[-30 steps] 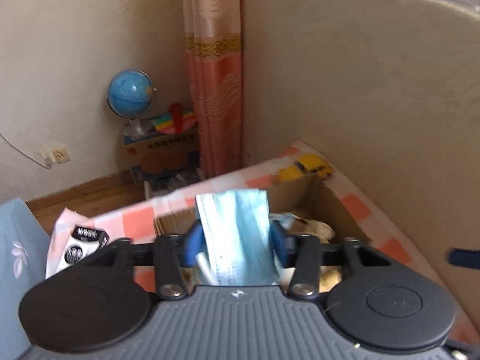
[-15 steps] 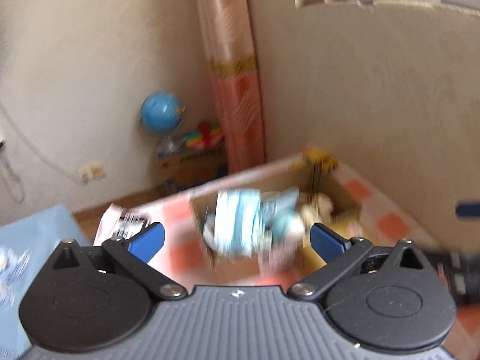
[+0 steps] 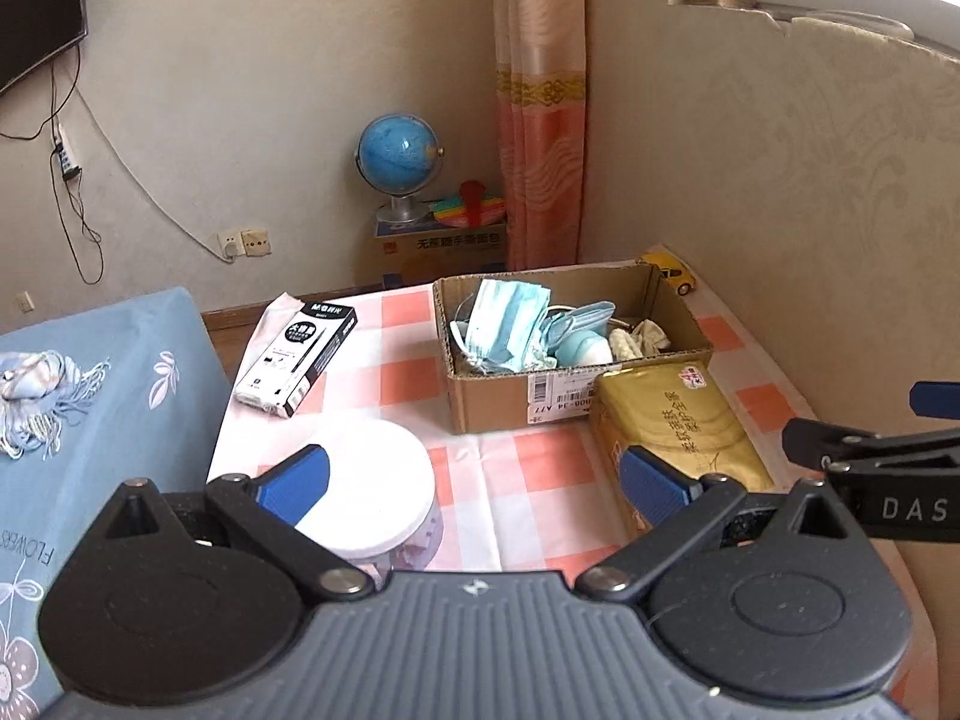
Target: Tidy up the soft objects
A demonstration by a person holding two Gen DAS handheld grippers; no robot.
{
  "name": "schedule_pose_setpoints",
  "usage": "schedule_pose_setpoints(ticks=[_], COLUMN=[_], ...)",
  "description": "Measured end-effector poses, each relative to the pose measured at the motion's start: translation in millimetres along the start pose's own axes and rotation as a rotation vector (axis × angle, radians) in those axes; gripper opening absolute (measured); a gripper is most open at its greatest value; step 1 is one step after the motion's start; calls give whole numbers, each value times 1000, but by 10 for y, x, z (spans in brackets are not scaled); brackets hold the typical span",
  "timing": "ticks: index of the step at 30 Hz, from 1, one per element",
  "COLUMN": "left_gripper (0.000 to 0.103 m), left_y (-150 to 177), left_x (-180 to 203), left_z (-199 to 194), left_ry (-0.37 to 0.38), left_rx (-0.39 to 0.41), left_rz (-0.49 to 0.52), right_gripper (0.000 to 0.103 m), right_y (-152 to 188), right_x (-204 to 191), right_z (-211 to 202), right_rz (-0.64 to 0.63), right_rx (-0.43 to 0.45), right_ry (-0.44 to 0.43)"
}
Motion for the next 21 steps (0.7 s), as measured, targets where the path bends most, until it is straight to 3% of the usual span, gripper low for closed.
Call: schedule_pose_setpoints(ticks=[21], left_gripper=[103], left_y=[28], left_x=[23], left_z=[-18], left_ry=[-36], left_rx=[-28], left_rz=[4], right_gripper=[103], right_y=[7], right_x=[-45], right_z=[-56], right_rz=[4], right_rx=[-5], right_ry=[-11])
Point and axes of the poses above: each gripper's, at about its wrist camera, not at the fingertips, and z roughly the way its jaws point, x to its right, y to its underside, the point moved 4 cm from there along z, roughly the way its jaws point, and after that the axes turned 12 degrees about x, right-handed, at the moved point
